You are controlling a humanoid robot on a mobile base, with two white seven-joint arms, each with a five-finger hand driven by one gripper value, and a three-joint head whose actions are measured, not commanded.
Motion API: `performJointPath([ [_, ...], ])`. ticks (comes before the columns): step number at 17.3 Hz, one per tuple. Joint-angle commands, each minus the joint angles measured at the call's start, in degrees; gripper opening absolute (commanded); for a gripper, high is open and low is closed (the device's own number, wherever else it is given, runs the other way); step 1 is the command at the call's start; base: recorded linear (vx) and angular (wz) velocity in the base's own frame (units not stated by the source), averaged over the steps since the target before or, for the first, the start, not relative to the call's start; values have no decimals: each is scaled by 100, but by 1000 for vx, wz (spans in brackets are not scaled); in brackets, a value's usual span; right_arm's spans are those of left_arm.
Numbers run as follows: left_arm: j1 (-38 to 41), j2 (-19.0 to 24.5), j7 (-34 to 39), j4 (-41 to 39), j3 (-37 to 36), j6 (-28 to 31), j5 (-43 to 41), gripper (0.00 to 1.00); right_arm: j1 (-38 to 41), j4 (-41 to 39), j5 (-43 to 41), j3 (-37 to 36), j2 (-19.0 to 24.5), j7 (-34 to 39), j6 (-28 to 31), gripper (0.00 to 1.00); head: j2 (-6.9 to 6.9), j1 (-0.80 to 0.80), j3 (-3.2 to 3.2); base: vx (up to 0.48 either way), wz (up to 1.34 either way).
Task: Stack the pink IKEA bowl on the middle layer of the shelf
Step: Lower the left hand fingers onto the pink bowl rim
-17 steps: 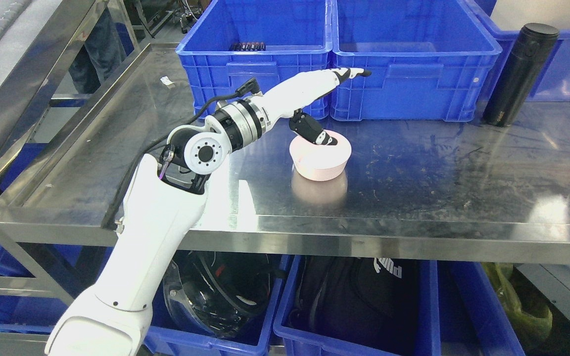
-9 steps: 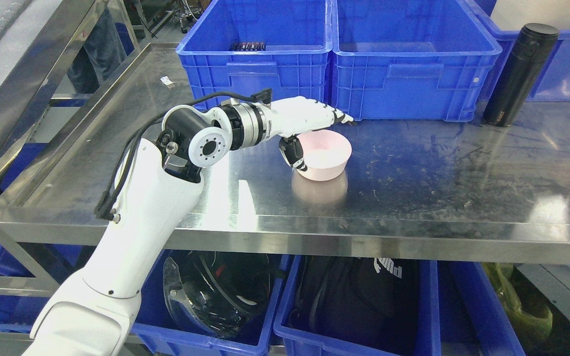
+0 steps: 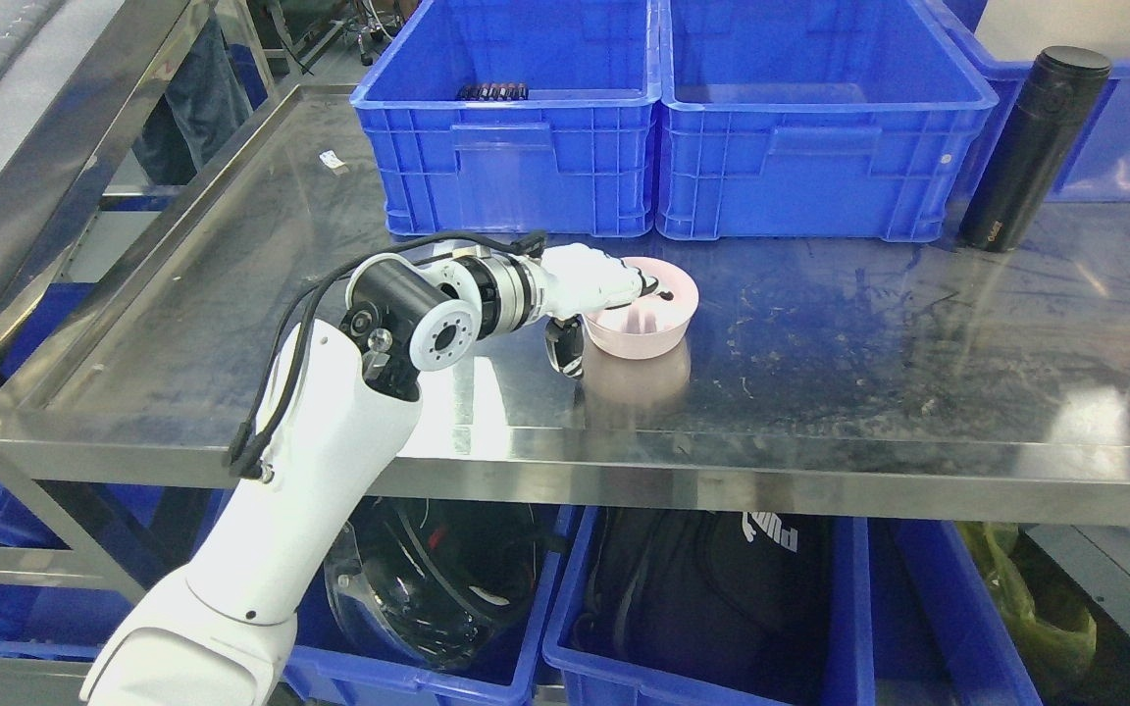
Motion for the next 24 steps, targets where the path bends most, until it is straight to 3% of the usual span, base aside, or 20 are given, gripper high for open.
performJointPath([
  [1,24,-150,-38,237,26,8,-405,96,26,-100,0,0,-100,0,-1,100,0,0,0,0,0],
  [7,-72,-817,-38,808,26,-62,-318,91,18,-100,0,0,-100,0,-1,100,0,0,0,0,0],
  [12,-134,-867,-239,1055,17,-229,69,76,18,-100,0,0,-100,0,-1,100,0,0,0,-4,16],
  [15,-195,-845,-302,1187,26,-282,69,60,26,-100,0,0,-100,0,-1,100,0,0,0,9,85],
  [19,-151,-867,-469,1590,788,-1685,78,6,18,-100,0,0,-100,0,-1,100,0,0,0,15,94],
  [20,-195,-867,-452,1722,1008,-2037,69,0,18,-100,0,0,-100,0,-1,100,0,0,0,21,17],
  [24,-589,-867,-13,1671,1563,-2251,78,0,18,-100,0,0,-100,0,-1,100,0,0,0,22,47],
])
